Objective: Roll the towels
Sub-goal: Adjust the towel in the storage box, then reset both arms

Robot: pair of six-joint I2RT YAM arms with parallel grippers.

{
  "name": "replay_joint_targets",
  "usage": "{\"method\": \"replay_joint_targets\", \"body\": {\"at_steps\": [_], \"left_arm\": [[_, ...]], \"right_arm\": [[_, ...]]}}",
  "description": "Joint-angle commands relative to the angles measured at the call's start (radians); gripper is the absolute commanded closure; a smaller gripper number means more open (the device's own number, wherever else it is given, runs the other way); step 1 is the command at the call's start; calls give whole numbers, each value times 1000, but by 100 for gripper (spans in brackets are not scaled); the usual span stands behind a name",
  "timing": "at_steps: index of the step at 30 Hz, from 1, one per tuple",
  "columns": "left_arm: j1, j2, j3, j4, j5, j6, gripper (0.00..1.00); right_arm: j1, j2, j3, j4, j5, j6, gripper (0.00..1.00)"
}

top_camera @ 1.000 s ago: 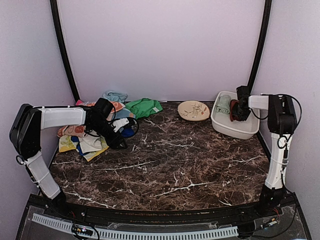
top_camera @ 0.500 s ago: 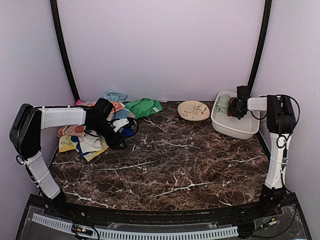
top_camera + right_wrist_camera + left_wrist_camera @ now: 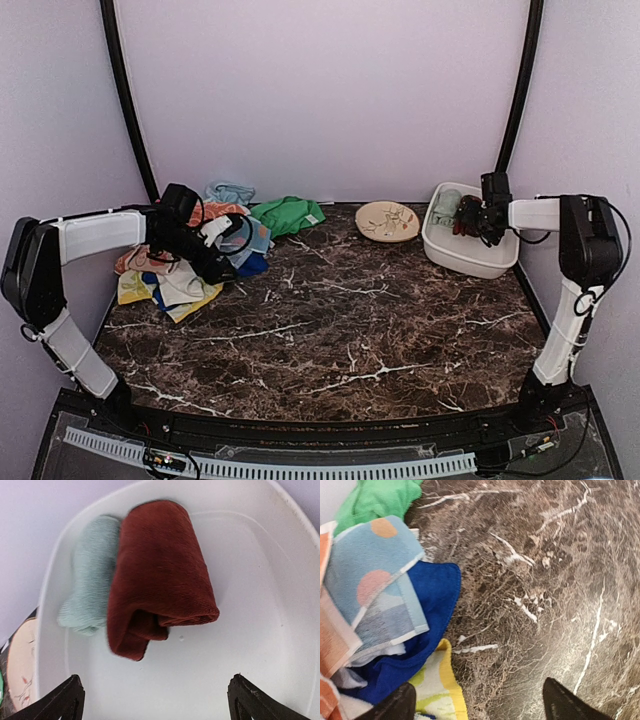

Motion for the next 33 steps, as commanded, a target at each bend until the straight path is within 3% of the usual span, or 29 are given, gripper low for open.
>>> {"method": "replay_joint_targets", "body": {"at_steps": [1,5,9,11,14,16,20,25,28,32,33], "left_arm": [[54,-155,-51,95,-27,-47,1],[197,-182,-80,165,67,-112,1],[346,-150,-146,292,176,-216,1],[419,-175,-255,474,224,-290,1],[440,-226,-491,867,218,-354,1],[439,-219,-601,1074,191,-391,1],[439,-148,-663,1238,150,-407,1],[439,-113,-809,1594,117,-438,1],[438,-133,-854,1634,40,-458,1],[416,-116,-899,1704,-59,-455,1],[405,-82,-919,1795,-92,-461,1]], "right_arm": [[54,-213,-114,122,37,-99,0],[118,-434,-339,323,80,-286,0],[134,-707,-735,707,48,-387,0],[134,-792,-894,881,77,-361,0],[129,-862,-1049,979,200,-307,0],[124,-879,-1096,976,248,-328,0],[118,-860,-1118,1028,281,-350,0],[118,-768,-1080,1077,289,-514,0],[114,-756,-1110,1137,368,-561,0],[95,-665,-1147,1251,309,-616,0],[95,-640,-1163,1292,303,-616,0]]}}
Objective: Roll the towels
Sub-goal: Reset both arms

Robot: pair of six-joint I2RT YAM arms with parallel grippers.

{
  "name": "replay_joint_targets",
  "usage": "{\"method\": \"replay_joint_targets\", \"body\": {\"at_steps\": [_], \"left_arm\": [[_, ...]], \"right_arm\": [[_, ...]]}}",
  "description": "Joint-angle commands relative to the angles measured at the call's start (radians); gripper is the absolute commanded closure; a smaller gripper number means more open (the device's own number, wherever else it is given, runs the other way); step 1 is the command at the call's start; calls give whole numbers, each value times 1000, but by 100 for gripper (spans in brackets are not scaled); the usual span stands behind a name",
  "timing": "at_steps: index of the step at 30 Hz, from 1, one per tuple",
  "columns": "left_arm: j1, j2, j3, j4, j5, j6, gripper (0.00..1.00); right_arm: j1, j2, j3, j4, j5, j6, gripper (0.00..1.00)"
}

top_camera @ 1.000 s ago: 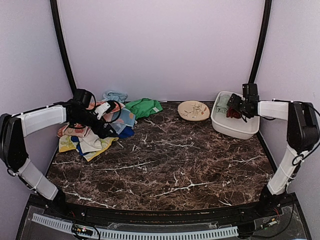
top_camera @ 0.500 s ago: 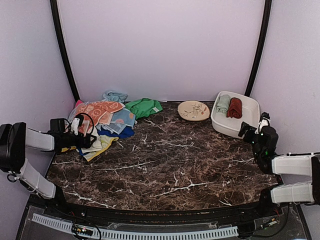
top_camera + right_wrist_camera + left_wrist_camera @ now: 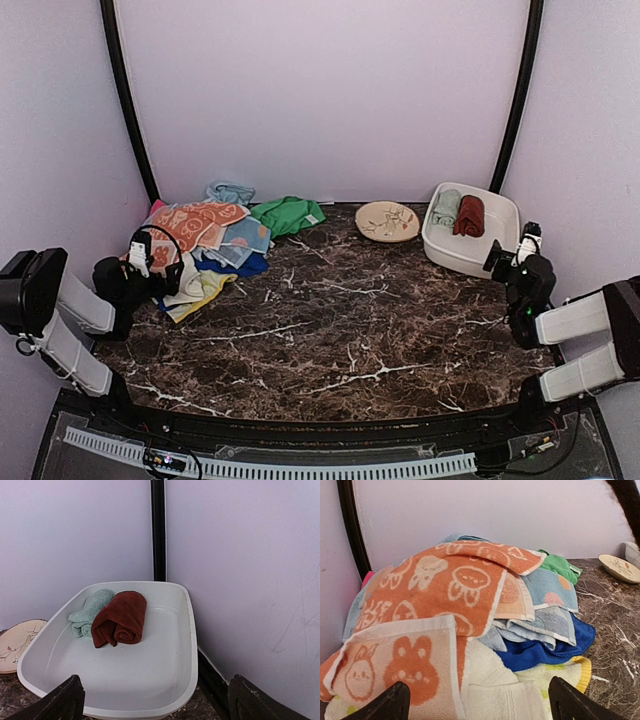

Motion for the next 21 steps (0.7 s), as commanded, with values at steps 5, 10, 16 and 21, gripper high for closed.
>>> {"method": "replay_joint_targets", "body": {"at_steps": [5,10,16,21], "left_arm": [[-33,52,-27,212,-124,-12,1],[-40,48,-17,184,-129,-1,1],[-42,46,-16,180,-130,0,1],[-43,46,-14,175,-134,1,1]], "right_arm": [[-20,273,-121,527,-28,-98,0],[-45,291,-45,394,-40,-73,0],[-93,291,-6,320,-89,-26,0],[-93,291,-6,314,-88,-27,0]]}}
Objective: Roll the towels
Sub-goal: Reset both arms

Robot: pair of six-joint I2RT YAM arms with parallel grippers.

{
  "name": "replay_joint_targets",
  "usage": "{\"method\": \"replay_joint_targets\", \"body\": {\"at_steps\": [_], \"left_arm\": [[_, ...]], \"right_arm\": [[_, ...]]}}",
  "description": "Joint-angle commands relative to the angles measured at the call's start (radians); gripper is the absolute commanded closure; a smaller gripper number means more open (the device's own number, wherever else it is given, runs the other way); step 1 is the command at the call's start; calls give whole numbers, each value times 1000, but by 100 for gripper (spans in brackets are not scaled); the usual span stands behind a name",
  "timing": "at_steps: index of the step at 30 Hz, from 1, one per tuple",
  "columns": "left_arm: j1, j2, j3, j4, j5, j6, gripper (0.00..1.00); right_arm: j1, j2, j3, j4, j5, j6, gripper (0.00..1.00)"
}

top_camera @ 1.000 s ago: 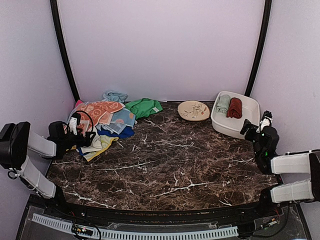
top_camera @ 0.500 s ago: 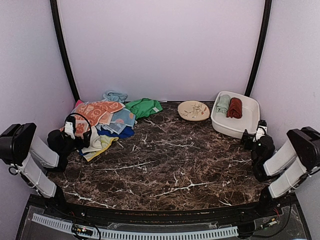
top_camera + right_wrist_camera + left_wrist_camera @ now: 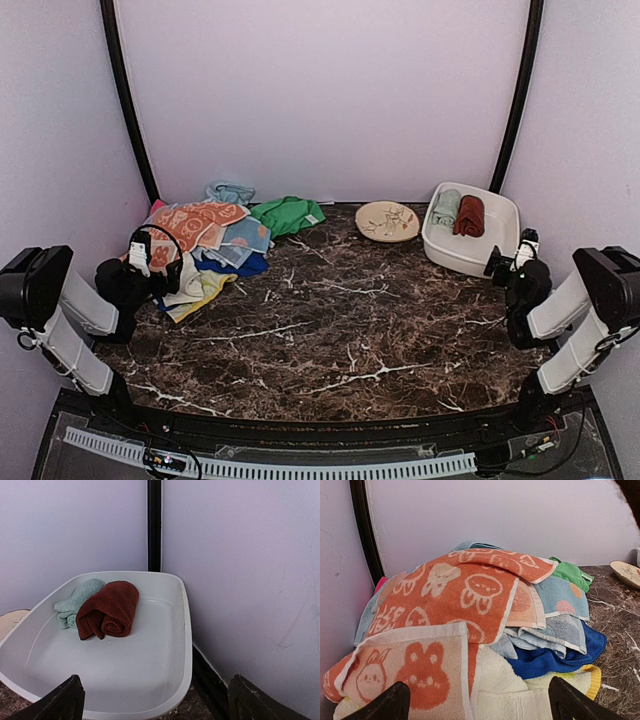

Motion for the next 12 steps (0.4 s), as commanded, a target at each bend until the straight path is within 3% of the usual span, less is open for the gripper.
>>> {"method": "replay_joint_targets", "body": {"at_steps": [1,12], "left_arm": [[-6,0,12,29,-10,6,1],[-42,-2,21,9,-73,28,1]], "right_arm": [[-4,-10,5,7,-12,14,0],[-4,-10,4,7,-12,15,0]]}}
